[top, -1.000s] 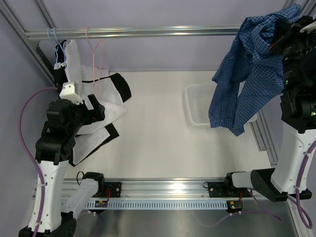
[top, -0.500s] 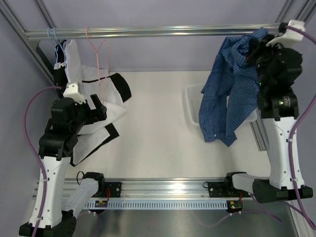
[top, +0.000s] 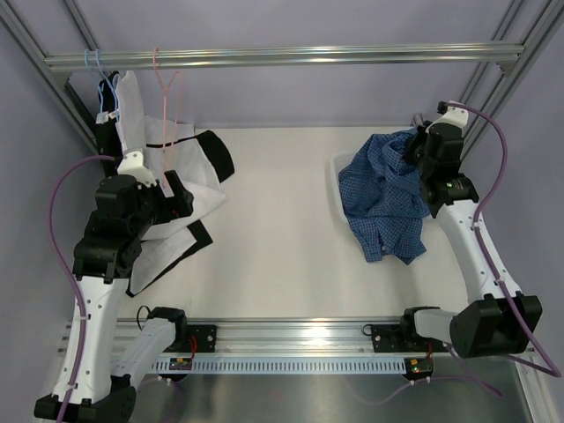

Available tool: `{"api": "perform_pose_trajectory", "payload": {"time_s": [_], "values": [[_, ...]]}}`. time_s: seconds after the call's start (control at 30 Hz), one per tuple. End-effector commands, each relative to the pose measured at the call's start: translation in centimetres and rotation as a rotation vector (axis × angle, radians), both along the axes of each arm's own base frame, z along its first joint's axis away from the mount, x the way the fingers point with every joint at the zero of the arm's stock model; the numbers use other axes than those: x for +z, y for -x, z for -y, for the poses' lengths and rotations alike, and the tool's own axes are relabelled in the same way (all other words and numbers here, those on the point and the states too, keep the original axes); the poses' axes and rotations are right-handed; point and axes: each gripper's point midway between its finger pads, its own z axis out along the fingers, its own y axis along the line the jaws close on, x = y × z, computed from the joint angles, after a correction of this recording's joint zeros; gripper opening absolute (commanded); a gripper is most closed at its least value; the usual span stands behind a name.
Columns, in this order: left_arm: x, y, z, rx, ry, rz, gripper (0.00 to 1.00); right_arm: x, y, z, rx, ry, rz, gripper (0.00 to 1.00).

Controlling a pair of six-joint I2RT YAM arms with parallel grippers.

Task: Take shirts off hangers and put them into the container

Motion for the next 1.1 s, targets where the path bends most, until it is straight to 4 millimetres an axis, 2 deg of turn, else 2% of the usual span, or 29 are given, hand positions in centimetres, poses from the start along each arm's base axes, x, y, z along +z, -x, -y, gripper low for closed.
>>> {"api": "perform_pose_trajectory", "payload": {"time_s": [0.0, 0.03, 0.07, 0.13, 0.17, 0.23, 0.27, 0.37, 0.43, 0.47, 0.5, 0.53, 0.57, 0.6, 0.67, 0.73, 0.8, 0.83, 0.87, 0.9, 0.93, 0.97, 1.0, 1.03, 1.07], "values": [[0.9, -0.2, 0.8, -0.029, 0.031, 0.043, 0.93, -1.5, -2.0, 1.8, -0.116, -0.056, 0.003, 0.00], [0.9, -0.2, 0.8, -0.028, 0.033, 0.043, 0.93, -2.8, -2.2, 2.4, -0.141, -0.067, -0.035, 0.00], [0.8, -0.1, 0.7, -0.027, 0.032, 0.043, 0.93, -5.7, -2.6, 2.5, -0.167, -0.101, -0.118, 0.00], [0.7, 0.0, 0.7, -0.026, 0.033, 0.040, 0.93, -9.0, -2.6, 2.8, -0.206, -0.164, -0.233, 0.00], [0.7, 0.1, 0.7, -0.025, 0.033, 0.040, 0.93, -12.4, -2.3, 2.5, -0.239, -0.229, -0.355, 0.00], [0.5, 0.2, 0.6, -0.022, 0.031, 0.035, 0.93, -15.4, -1.9, 1.7, -0.243, -0.276, -0.460, 0.00], [0.5, 0.3, 0.6, -0.020, 0.030, 0.034, 0.93, -18.1, -1.4, 1.0, -0.245, -0.313, -0.544, 0.00], [0.5, 0.4, 0.6, -0.020, 0.030, 0.035, 0.93, -21.1, -0.9, 0.1, -0.236, -0.348, -0.627, 0.02], [0.6, 0.5, 0.5, -0.019, 0.029, 0.036, 0.93, -21.2, -1.0, 0.0, -0.224, -0.347, -0.632, 0.15], [0.6, 0.5, 0.5, -0.018, 0.029, 0.037, 0.93, -20.2, -1.3, 0.1, -0.218, -0.336, -0.615, 0.20], [0.8, 0.5, 0.5, -0.018, 0.028, 0.042, 0.93, -19.3, -1.6, 0.2, -0.213, -0.326, -0.597, 0.32], [0.9, 0.5, 0.5, -0.020, 0.029, 0.042, 0.93, -18.0, -1.2, 0.3, -0.207, -0.313, -0.589, 0.39], [1.0, 0.5, 0.6, -0.021, 0.031, 0.045, 0.93, -15.9, -1.8, 0.5, -0.205, -0.306, -0.551, 0.45], [1.1, 0.5, 0.6, -0.021, 0.033, 0.044, 0.93, -14.6, -1.7, 0.7, -0.202, -0.300, -0.530, 0.59], [1.5, 0.5, 0.7, -0.025, 0.037, 0.055, 0.93, -10.9, -1.1, 1.2, -0.207, -0.277, -0.467, 0.72], [1.6, 0.4, 0.8, -0.029, 0.043, 0.057, 0.94, -8.4, 0.4, 1.4, -0.197, -0.257, -0.430, 0.84], [1.6, 0.4, 0.9, -0.033, 0.043, 0.057, 0.94, -7.8, 1.8, 1.5, -0.194, -0.246, -0.425, 0.89], [1.5, 0.3, 0.9, -0.033, 0.045, 0.052, 0.94, -6.7, 3.0, 1.5, -0.186, -0.247, -0.402, 0.92], [1.4, 0.4, 0.9, -0.035, 0.045, 0.052, 0.94, -8.2, 4.3, 1.2, -0.177, -0.255, -0.437, 0.93], [1.3, 0.3, 1.0, -0.036, 0.046, 0.049, 0.94, -8.6, 5.3, 0.9, -0.165, -0.263, -0.444, 0.94], [1.3, 0.3, 1.0, -0.035, 0.047, 0.050, 0.94, -8.0, 6.5, 0.6, -0.148, -0.280, -0.416, 0.95], [1.3, 0.3, 1.1, -0.039, 0.050, 0.048, 0.95, -10.3, 8.0, 0.1, -0.135, -0.297, -0.469, 0.98], [1.3, 0.3, 1.1, -0.039, 0.050, 0.047, 0.95, -11.0, 9.0, -0.1, -0.130, -0.307, -0.480, 0.99], [1.2, 0.3, 1.1, -0.041, 0.049, 0.044, 0.95, -10.7, 10.0, -0.4, -0.117, -0.324, -0.456, 0.99], [1.2, 0.3, 1.0, -0.040, 0.044, 0.044, 0.95, -12.9, 11.3, -0.9, -0.102, -0.336, -0.497, 1.00]]}}
